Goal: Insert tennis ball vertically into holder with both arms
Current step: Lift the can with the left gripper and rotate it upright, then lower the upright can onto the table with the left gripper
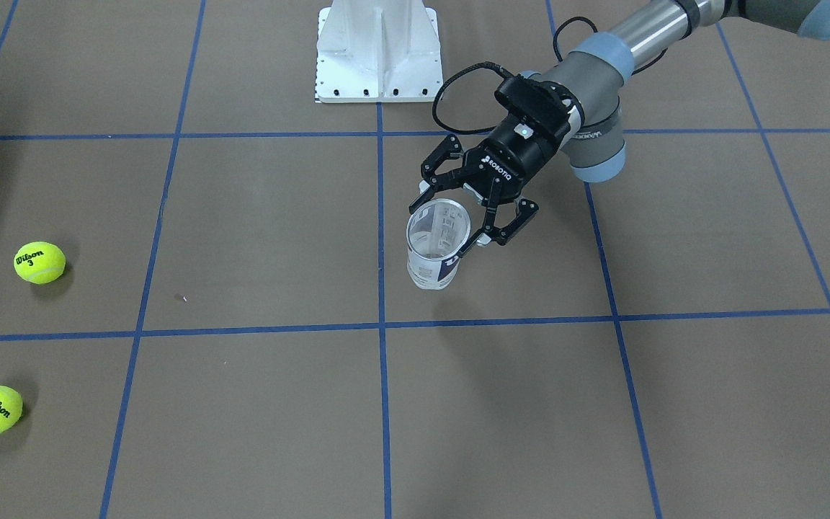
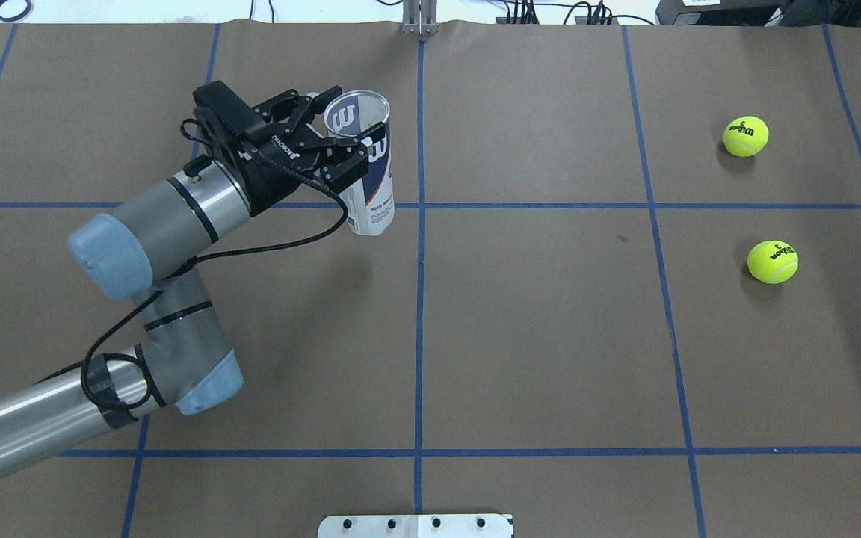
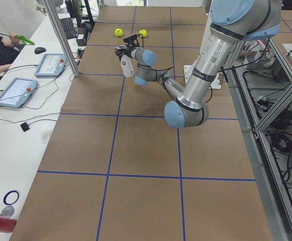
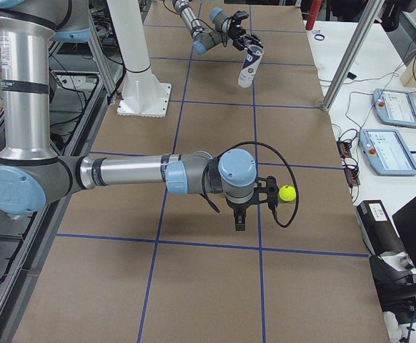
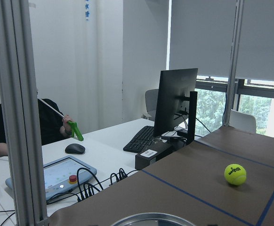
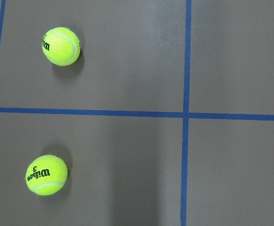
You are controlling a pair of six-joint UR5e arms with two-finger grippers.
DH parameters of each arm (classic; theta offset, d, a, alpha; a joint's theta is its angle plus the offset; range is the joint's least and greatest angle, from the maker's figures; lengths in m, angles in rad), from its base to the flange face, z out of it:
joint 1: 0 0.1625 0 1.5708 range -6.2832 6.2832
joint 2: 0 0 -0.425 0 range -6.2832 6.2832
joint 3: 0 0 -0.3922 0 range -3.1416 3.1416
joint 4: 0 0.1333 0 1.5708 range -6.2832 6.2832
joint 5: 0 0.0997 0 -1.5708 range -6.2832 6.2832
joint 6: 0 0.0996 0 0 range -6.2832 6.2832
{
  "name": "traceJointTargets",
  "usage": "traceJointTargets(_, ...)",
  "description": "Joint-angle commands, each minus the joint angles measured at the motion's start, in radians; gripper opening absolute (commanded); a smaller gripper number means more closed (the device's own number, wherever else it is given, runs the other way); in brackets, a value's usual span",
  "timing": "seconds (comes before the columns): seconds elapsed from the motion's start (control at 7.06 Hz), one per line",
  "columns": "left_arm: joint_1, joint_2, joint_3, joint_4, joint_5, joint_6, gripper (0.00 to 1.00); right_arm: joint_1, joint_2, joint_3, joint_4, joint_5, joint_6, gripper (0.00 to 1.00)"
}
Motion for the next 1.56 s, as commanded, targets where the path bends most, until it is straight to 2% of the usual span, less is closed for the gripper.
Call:
traceJointTargets(0.0,0.068,0.019,0.025,-0.109,0.123,0.009,0.43,0.0,0.002,0.001,0.0,0.0,0.0,0.99)
traceJointTargets(0.28,0.077,0.019,0.025,-0.138,0.129,0.092,0.37,0.0,0.0,0.001,-0.001,0.0,0.0,0.99)
traceJointTargets(0.85,0.082,0.013,0.047,-0.137,0.129,0.167,0.38,0.0,0.003,-0.001,-0.001,0.0,0.002,0.99)
traceJointTargets(1.13,0.102,-0.018,0.103,-0.14,0.131,0.167,0.38,0.0,0.007,-0.004,0.0,0.0,0.002,0.99)
traceJointTargets(1.42,0.117,-0.042,0.105,-0.14,0.131,0.167,0.39,0.0,0.011,-0.013,0.002,-0.002,0.0,0.99)
